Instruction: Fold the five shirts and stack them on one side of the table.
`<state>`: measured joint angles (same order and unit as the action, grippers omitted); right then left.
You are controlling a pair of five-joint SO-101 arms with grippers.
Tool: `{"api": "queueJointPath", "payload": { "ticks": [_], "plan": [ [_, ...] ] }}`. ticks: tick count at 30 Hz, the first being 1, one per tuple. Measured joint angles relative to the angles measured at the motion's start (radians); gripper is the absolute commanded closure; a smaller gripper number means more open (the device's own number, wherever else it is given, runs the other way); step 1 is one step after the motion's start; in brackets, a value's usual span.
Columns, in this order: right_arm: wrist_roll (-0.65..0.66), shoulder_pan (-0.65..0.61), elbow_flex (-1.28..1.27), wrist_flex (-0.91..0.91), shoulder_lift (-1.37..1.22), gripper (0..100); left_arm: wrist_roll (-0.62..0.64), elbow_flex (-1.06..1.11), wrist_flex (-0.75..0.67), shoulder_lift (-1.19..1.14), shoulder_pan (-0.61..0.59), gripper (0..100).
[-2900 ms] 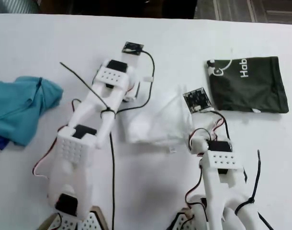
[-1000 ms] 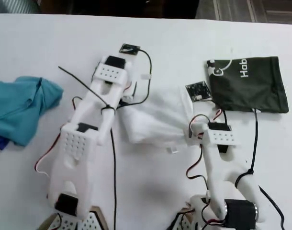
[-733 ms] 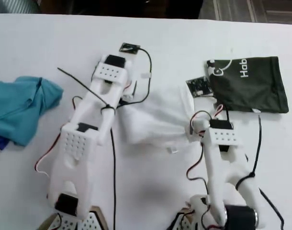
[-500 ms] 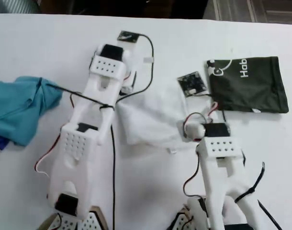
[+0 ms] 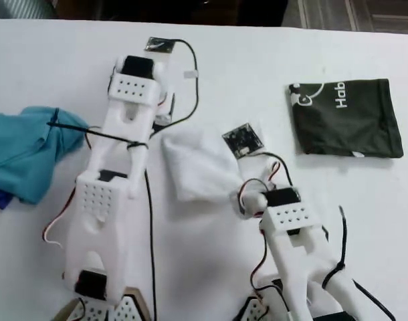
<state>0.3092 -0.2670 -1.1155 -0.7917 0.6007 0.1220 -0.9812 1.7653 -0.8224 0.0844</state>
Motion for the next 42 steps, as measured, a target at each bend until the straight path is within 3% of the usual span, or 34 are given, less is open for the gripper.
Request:
{"api": "queueJointPath", "payload": {
  "ticks": [8,16,21,27,32,37,42],
  "plan": [
    [0.002,0.002,0.003,-0.049,0.026,97.8,0.000,0.000,0.000,0.000,0.000,97],
    [0.002,0.126,0.322,-0.146,0.084,97.8,0.032,0.110,0.005,0.023,0.000,97],
    [0.002,0.150,0.526,-0.160,-0.149,97.8,0.049,0.376,-0.034,0.206,0.028,97],
    [0.002,0.152,0.755,-0.187,-0.453,97.8,0.048,0.752,-0.189,0.525,0.117,97],
    [0.002,0.152,0.898,-0.187,-0.634,97.8,0.025,1.048,-0.299,0.635,0.161,97],
    [0.002,0.152,0.991,-0.187,-0.776,97.8,0.048,1.106,-0.315,0.675,0.186,97],
    [0.002,0.152,1.045,-0.187,-0.850,97.8,0.238,1.106,-0.315,0.704,0.189,97]
  ]
}}
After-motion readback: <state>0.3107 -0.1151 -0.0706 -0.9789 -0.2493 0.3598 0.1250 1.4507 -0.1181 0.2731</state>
